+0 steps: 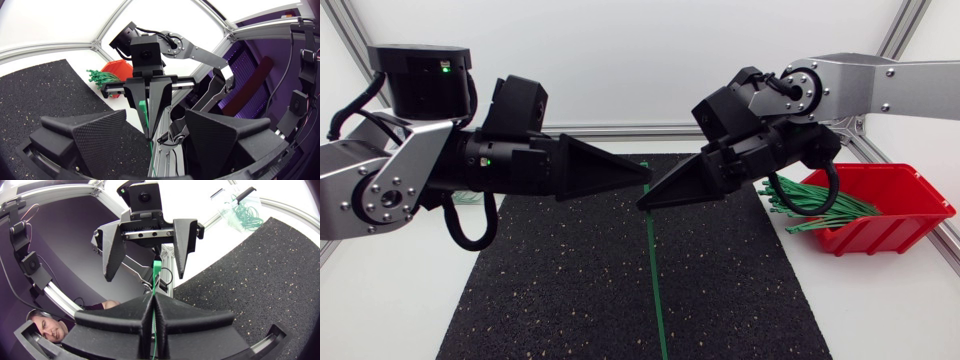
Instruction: Take a green cable tie from the red box, thread the tail through the head to close it, then place it in the transparent bin on the left.
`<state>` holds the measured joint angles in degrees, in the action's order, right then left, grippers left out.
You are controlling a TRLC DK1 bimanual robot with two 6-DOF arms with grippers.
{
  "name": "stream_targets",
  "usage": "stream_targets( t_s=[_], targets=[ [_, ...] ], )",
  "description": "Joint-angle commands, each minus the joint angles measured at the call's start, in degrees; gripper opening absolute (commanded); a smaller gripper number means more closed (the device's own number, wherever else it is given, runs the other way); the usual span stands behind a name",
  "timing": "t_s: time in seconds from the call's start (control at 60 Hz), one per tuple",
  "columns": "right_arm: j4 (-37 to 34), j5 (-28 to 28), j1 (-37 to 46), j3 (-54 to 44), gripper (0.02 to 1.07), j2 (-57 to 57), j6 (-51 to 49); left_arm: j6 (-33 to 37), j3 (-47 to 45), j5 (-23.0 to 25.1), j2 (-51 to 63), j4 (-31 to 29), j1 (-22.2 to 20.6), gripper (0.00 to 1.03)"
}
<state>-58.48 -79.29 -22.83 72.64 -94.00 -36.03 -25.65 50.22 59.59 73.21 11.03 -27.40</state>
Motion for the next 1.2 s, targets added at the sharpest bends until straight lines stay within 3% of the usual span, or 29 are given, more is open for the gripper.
stream_targets(
  t_s=[0.0, 0.15, 0.383, 1.183],
  targets=[
    [0.2, -0.4, 0.0, 0.1, 0.08, -1.5, -0.2, -1.7, 1.6, 0.6, 1.4, 1.0, -0.2, 0.63],
    [0.6, -0.4, 0.2, 0.6, 0.08, -1.8, 0.2, -2.1, 1.2, 0.6, 1.7, 1.5, 0.2, 0.4],
    [1.3, -0.5, 1.1, 0.5, 0.08, -1.5, 0.6, -3.4, 0.4, 0.6, 2.0, 3.3, 0.1, 0.27],
    [1.3, -2.2, 2.3, 0.0, 0.08, 1.4, 1.0, -4.9, -0.6, 0.5, 4.4, 6.9, -1.5, 0.27]
  ],
)
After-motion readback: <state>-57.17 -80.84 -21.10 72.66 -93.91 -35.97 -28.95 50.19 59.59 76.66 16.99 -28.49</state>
